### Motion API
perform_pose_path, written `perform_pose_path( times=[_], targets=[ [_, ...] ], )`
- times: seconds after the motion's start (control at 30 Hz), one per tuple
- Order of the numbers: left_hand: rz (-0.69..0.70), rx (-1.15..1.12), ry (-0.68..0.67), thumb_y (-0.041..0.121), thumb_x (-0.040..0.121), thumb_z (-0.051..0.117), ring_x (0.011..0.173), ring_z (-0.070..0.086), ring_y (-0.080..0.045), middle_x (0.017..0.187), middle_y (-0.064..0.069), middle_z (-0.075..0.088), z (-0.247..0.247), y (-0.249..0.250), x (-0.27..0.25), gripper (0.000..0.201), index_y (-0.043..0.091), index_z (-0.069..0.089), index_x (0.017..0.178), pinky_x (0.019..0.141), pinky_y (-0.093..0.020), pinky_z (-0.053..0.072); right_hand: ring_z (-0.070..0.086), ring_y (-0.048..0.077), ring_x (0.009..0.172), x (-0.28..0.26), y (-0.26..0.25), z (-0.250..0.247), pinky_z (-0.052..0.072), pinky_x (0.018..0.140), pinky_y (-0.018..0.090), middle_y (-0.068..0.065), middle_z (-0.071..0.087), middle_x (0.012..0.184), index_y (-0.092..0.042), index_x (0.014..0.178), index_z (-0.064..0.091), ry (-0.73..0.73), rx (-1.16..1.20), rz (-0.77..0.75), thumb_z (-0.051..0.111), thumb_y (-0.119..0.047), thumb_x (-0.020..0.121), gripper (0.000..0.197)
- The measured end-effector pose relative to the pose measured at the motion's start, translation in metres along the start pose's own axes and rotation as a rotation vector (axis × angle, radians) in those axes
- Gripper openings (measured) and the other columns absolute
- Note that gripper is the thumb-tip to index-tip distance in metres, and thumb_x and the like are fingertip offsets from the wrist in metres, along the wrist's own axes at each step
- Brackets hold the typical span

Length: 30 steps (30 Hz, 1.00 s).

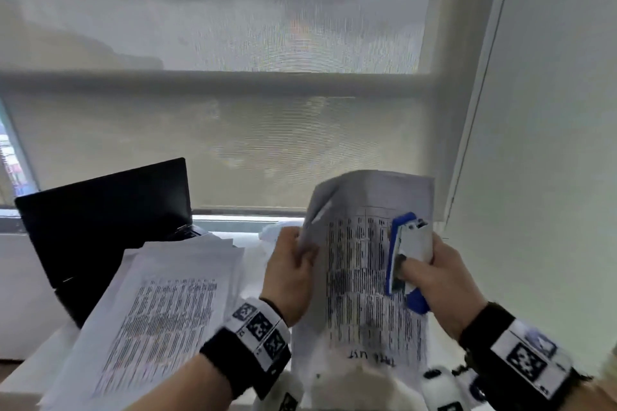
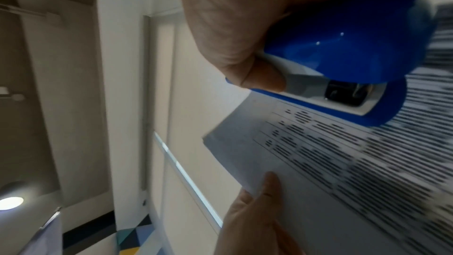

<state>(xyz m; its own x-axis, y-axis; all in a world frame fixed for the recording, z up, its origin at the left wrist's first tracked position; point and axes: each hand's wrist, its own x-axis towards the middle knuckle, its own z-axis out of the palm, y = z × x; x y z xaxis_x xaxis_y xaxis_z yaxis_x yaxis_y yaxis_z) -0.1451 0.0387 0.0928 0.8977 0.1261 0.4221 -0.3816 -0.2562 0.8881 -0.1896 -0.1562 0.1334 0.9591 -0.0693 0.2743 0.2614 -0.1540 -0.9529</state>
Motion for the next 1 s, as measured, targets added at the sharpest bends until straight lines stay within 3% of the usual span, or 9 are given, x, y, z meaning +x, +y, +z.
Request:
perform_pose_path(
  times=[0.1,0.2,0.27,0.37,0.47,0.67,0.77,0.87,1.0],
  targets=[
    [0.024,-0.009,0.088,0.005,0.094,0.057,0.073,0.058,-0.002,0.081,0.012,0.062,0.001,0.003,0.005,0.024,0.026,0.048,0.084,0.064,-0.013,0.044,0.05,0.026,0.058,0.0,0.004,0.003,0.043,0.054,0.04,0.014,0.055,0.071,-0.006,0.091,0.049,0.026,-0.012,-0.003,0.056,0.003,0.08,0.016],
    [0.045,-0.083,0.102,0.01,0.094,0.06,0.075,0.059,0.003,0.087,0.01,0.062,0.004,0.01,0.004,0.021,0.026,0.047,0.092,0.072,-0.025,0.051,0.047,0.014,0.051,-0.003,-0.004,0.009,0.04,0.043,0.025,0.013,0.05,0.083,-0.031,0.08,0.053,0.029,-0.037,-0.095,0.06,-0.009,0.072,0.025],
    [0.013,-0.064,0.059,0.017,0.093,0.062,0.086,0.062,-0.004,0.095,0.01,0.06,0.004,0.01,0.001,0.022,0.026,0.044,0.102,0.08,-0.036,0.054,0.046,0.016,0.054,-0.005,-0.006,0.012,0.038,0.04,0.02,0.014,0.048,0.095,-0.042,0.07,0.055,-0.013,-0.048,-0.096,0.059,-0.011,0.068,0.031],
    [-0.057,-0.086,0.096,0.016,0.093,0.063,0.087,0.063,-0.015,0.096,0.004,0.061,-0.002,0.007,0.008,0.022,0.022,0.043,0.102,0.084,-0.047,0.054,0.048,0.022,0.062,-0.004,0.005,0.01,0.039,0.039,0.018,0.019,0.047,0.109,-0.032,0.079,0.057,-0.012,-0.072,-0.065,0.059,-0.007,0.07,0.027],
    [-0.08,-0.111,0.146,0.011,0.093,0.062,0.084,0.062,-0.024,0.09,-0.003,0.063,-0.005,0.006,0.016,0.019,0.023,0.048,0.089,0.081,-0.051,0.053,0.048,0.018,0.063,0.001,0.013,0.003,0.04,0.042,0.015,0.015,0.046,0.106,-0.023,0.081,0.053,0.053,-0.102,-0.064,0.058,0.007,0.079,0.031],
    [-0.103,-0.127,0.103,0.016,0.092,0.064,0.089,0.065,-0.028,0.095,-0.009,0.066,0.004,0.006,0.012,0.015,0.023,0.051,0.093,0.083,-0.053,0.053,0.042,0.018,0.061,0.0,0.01,0.003,0.037,0.04,0.014,0.01,0.044,0.098,-0.024,0.08,0.049,0.037,-0.12,-0.021,0.059,-0.007,0.075,0.02],
    [-0.11,-0.167,0.126,0.01,0.09,0.066,0.087,0.065,-0.028,0.092,-0.008,0.067,0.006,0.004,0.013,0.019,0.022,0.051,0.091,0.081,-0.047,0.055,0.041,0.018,0.055,-0.003,0.007,-0.002,0.036,0.037,0.017,0.012,0.044,0.089,-0.015,0.077,0.046,0.059,-0.083,0.003,0.054,0.007,0.082,0.024],
    [-0.081,-0.168,0.1,0.007,0.088,0.068,0.087,0.067,-0.026,0.092,-0.007,0.069,0.007,0.003,0.011,0.021,0.021,0.053,0.091,0.081,-0.045,0.055,0.041,0.01,0.043,-0.007,0.003,-0.004,0.034,0.037,0.021,0.012,0.043,0.066,-0.009,0.072,0.045,0.046,-0.077,-0.013,0.051,0.013,0.081,0.025],
    [-0.064,-0.164,0.092,0.008,0.087,0.069,0.082,0.065,-0.019,0.092,-0.004,0.067,0.01,0.004,0.01,0.025,0.022,0.049,0.092,0.075,-0.034,0.055,0.04,0.007,0.042,-0.008,0.005,-0.007,0.036,0.039,0.023,0.007,0.044,0.065,-0.008,0.077,0.046,0.08,-0.066,0.019,0.052,0.012,0.081,0.021]
  ],
)
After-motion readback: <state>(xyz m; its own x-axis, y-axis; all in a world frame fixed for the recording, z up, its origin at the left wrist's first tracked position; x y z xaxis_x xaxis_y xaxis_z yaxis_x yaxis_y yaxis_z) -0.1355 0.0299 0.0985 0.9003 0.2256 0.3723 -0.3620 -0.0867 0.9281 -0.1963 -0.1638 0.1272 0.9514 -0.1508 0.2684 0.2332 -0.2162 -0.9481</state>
